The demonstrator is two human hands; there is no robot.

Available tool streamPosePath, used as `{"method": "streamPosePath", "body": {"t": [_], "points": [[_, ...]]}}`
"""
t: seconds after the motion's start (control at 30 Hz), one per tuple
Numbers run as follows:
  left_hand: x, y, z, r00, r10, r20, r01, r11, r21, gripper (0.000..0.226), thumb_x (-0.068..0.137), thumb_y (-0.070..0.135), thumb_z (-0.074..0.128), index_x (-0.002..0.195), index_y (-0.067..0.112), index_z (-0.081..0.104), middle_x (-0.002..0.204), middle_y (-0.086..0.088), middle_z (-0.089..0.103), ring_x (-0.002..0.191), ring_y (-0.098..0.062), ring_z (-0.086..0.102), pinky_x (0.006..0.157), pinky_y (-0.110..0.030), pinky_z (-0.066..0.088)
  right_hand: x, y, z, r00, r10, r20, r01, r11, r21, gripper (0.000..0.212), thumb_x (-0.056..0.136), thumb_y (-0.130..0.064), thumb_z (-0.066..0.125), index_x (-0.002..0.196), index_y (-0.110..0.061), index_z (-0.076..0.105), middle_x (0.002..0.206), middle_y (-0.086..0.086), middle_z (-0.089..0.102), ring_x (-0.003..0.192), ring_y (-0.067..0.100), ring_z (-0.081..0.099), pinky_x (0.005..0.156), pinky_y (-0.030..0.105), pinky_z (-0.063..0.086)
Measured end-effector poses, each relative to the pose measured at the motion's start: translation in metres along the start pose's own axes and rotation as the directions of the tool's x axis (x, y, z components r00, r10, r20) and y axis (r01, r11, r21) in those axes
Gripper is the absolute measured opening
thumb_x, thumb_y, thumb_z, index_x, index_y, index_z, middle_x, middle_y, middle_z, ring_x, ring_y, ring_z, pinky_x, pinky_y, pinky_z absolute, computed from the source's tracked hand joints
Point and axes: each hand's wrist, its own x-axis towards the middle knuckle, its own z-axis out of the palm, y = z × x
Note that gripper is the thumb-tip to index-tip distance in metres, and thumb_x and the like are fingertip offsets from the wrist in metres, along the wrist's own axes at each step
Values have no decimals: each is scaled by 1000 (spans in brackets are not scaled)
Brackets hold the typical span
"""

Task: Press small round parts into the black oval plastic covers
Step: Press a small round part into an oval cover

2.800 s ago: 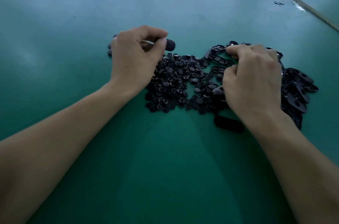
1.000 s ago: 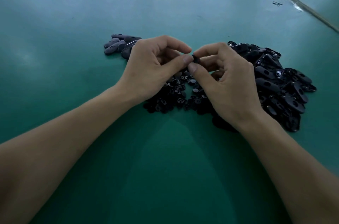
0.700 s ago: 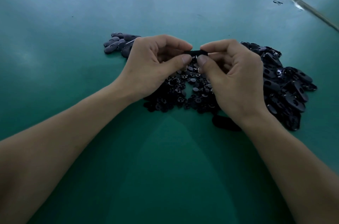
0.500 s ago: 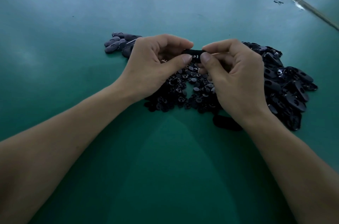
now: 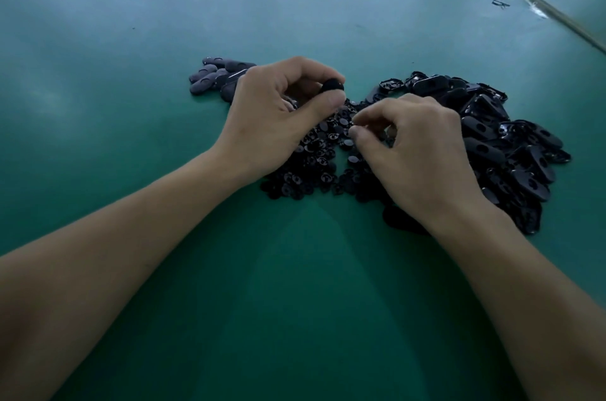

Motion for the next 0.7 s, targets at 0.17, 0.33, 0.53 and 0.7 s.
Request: {"method": "streamPosePath", "body": {"t": [0.17, 0.33, 0.53, 0.7], "points": [[2, 0, -1, 998, -52, -46, 51, 998, -40, 13, 88, 16, 75, 89, 27, 68, 75, 11, 70, 69, 0, 65, 59, -14, 45, -3, -7, 1, 992, 58, 115, -41, 989, -139, 24, 92, -44, 62, 101, -25, 75, 95, 1, 58, 105, 25, 50, 91, 39, 44], [1, -1, -2, 998, -54, -36, 52, 997, -63, 17, 84, 13, 78, 86, 24, 66, 71, 14, 69, 65, -2, 64, 62, -17, 50, -4, -10, 3, 989, 67, 134, -46, 987, -157, 18, 94, -37, 62, 98, -23, 73, 95, 1, 56, 105, 25, 50, 88, 34, 40], [2, -5, -3, 994, -97, -53, 91, 990, -108, 20, 80, 17, 80, 94, 27, 68, 75, 5, 70, 64, -13, 68, 68, -29, 59, -1, -9, 4, 997, 37, 63, -37, 999, -12, 4, 94, -20, 65, 93, -17, 67, 90, -4, 59, 92, 17, 56, 83, 29, 46], [2, -5, -2, 992, -107, -66, 97, 985, -141, 13, 83, 12, 79, 88, 21, 70, 75, 1, 74, 68, -17, 74, 66, -27, 58, 1, -9, 2, 997, 24, -78, -14, 993, 120, 3, 97, -13, 60, 96, -16, 63, 80, -10, 59, 73, 6, 53, 67, 6, 37]]}}
